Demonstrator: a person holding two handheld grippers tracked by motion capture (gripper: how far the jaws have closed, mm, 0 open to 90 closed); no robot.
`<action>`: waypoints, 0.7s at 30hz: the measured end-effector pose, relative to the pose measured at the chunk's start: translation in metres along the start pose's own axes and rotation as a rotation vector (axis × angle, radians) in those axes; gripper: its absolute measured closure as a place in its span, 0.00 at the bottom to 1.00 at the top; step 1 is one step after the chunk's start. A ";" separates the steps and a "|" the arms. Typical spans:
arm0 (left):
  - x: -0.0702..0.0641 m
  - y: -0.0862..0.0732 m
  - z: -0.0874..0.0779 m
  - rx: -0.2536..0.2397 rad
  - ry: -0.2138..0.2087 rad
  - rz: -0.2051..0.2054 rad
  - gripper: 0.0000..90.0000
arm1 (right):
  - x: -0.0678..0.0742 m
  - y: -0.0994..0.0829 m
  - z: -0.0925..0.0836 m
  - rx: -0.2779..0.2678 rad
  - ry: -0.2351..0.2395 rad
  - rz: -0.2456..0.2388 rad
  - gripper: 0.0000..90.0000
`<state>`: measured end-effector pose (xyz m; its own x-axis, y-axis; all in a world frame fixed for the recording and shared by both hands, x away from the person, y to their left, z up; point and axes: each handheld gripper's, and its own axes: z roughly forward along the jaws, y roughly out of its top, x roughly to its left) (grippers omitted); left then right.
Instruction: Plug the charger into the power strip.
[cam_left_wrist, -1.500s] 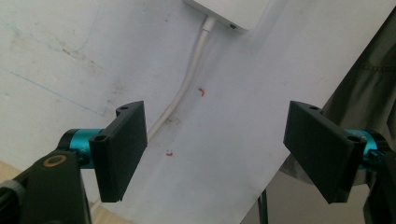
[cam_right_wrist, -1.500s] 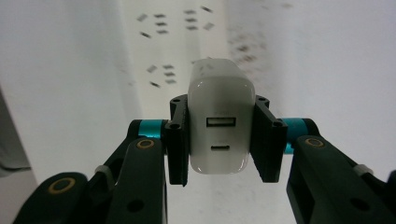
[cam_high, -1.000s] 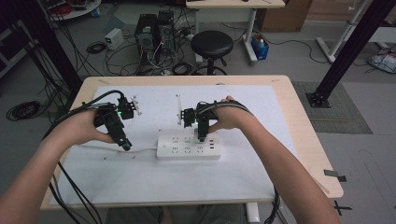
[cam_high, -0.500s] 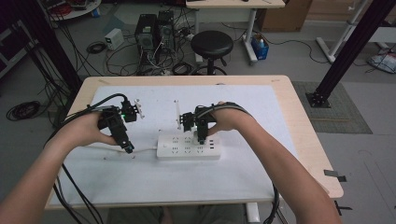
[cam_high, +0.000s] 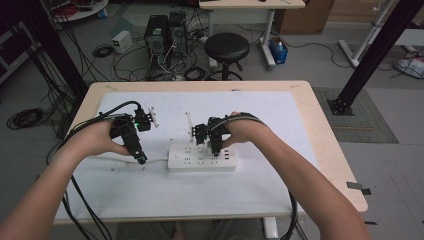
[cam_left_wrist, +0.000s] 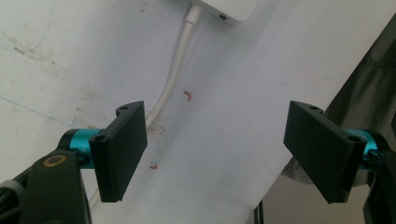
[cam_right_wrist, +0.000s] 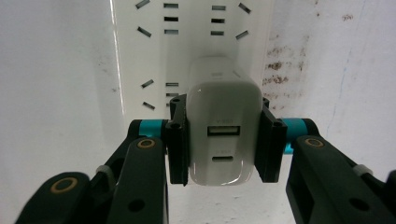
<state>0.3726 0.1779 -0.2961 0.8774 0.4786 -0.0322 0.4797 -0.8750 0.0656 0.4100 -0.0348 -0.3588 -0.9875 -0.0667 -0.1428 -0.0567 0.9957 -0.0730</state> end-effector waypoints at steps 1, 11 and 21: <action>0.000 0.002 0.001 -0.002 -0.003 0.003 0.24 | 0.000 0.000 0.001 -0.001 0.005 -0.001 0.70; 0.002 0.016 0.003 0.011 -0.011 0.021 0.24 | -0.006 0.003 0.003 0.001 0.034 0.005 0.70; 0.005 0.008 0.002 -0.009 -0.004 0.011 0.24 | -0.012 -0.006 0.006 -0.053 0.084 0.033 0.68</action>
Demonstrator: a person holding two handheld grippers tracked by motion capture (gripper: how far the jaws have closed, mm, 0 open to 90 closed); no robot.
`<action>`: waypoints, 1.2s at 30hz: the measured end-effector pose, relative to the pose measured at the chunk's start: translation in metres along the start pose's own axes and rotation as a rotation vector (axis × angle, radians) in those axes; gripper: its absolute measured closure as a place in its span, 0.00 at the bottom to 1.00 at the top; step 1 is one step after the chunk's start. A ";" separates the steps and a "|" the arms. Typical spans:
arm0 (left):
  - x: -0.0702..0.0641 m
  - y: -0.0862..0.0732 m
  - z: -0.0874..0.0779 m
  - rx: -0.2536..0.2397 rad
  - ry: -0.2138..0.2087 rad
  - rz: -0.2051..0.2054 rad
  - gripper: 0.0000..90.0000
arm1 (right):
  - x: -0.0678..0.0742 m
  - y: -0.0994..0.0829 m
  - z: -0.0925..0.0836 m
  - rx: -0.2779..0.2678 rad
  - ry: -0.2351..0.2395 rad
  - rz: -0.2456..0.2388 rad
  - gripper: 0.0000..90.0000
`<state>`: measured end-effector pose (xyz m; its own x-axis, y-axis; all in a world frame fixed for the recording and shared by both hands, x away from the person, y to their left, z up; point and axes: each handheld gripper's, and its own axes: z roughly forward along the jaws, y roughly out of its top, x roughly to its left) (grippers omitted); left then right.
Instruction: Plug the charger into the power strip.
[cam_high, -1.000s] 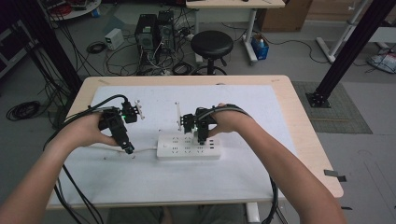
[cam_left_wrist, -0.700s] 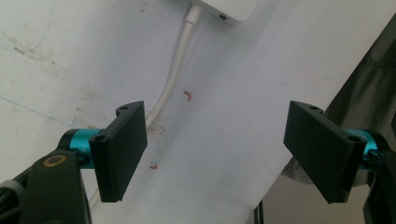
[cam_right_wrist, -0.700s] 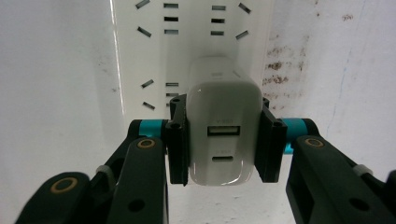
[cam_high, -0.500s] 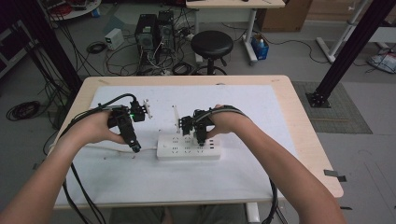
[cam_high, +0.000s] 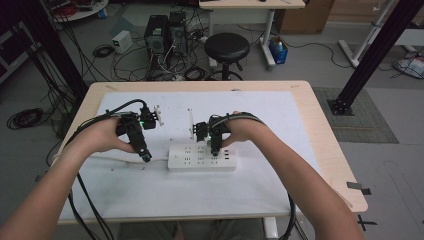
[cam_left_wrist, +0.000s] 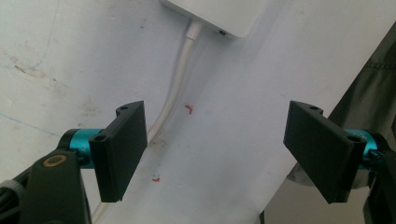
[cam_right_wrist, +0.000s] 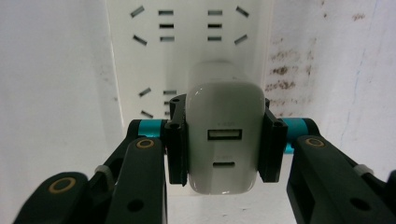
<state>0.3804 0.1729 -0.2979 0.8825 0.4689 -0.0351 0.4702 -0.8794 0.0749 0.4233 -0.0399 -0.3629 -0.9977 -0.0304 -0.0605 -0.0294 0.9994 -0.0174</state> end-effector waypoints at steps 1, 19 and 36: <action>0.001 -0.002 -0.001 -0.009 0.004 -0.006 0.24 | -0.002 -0.003 -0.001 -0.023 0.018 0.001 0.59; 0.018 -0.017 -0.023 -0.078 0.074 -0.076 0.19 | 0.005 -0.159 -0.104 -0.216 -0.115 0.730 0.21; 0.021 -0.022 -0.036 -0.098 0.119 -0.115 0.19 | 0.030 -0.222 -0.100 -0.109 -0.124 0.933 0.21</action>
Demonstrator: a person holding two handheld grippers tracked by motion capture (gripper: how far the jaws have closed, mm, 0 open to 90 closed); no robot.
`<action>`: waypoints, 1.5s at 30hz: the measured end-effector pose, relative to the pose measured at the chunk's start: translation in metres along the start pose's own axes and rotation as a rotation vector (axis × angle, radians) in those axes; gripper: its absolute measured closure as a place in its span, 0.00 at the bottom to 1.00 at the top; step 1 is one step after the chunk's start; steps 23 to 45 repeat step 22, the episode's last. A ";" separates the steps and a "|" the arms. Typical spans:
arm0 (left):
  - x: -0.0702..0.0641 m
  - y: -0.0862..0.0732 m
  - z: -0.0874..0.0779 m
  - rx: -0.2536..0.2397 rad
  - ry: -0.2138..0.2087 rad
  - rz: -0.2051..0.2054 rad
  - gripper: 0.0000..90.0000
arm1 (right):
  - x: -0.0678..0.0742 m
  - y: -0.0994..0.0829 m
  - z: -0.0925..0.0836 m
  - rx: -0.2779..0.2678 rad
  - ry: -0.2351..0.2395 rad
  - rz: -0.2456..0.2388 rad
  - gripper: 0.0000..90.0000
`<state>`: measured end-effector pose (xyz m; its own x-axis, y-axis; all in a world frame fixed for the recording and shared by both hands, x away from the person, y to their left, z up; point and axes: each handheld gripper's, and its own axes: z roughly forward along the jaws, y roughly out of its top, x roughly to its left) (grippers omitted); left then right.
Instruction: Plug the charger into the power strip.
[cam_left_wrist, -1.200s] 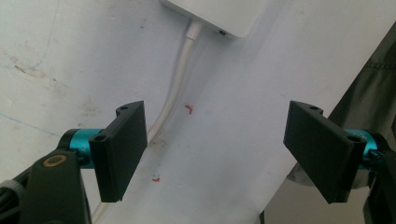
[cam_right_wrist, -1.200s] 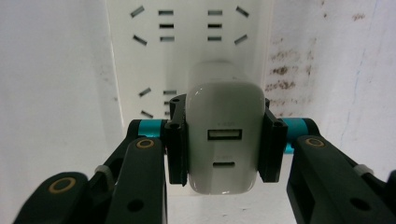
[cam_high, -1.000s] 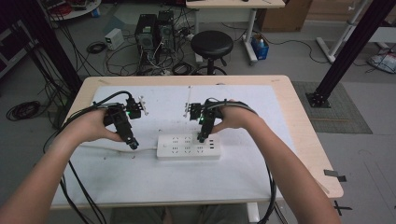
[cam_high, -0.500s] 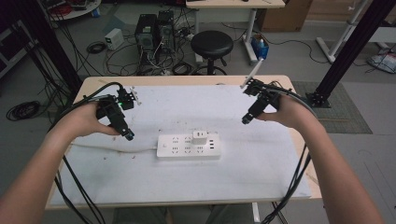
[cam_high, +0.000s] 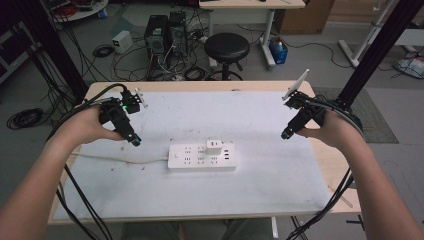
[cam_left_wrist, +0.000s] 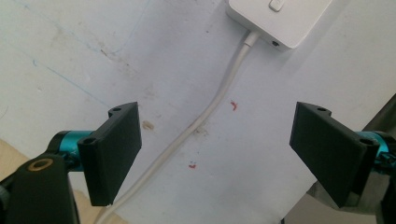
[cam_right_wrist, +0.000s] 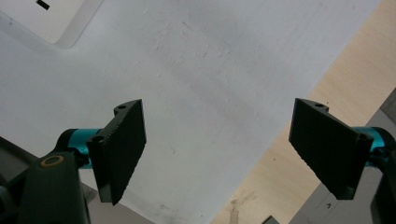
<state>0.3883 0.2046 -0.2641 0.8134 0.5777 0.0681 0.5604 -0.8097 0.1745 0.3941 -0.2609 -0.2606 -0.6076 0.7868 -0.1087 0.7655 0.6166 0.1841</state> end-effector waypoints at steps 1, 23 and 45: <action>0.000 0.000 0.000 -0.002 -0.001 -0.001 0.19 | -0.001 -0.001 0.000 0.001 0.002 0.007 0.21; 0.002 0.006 0.004 0.002 0.004 0.000 0.19 | -0.003 0.002 0.007 0.008 0.009 -0.011 0.21; 0.002 0.006 0.004 0.002 0.004 0.000 0.19 | -0.003 0.002 0.007 0.008 0.009 -0.011 0.21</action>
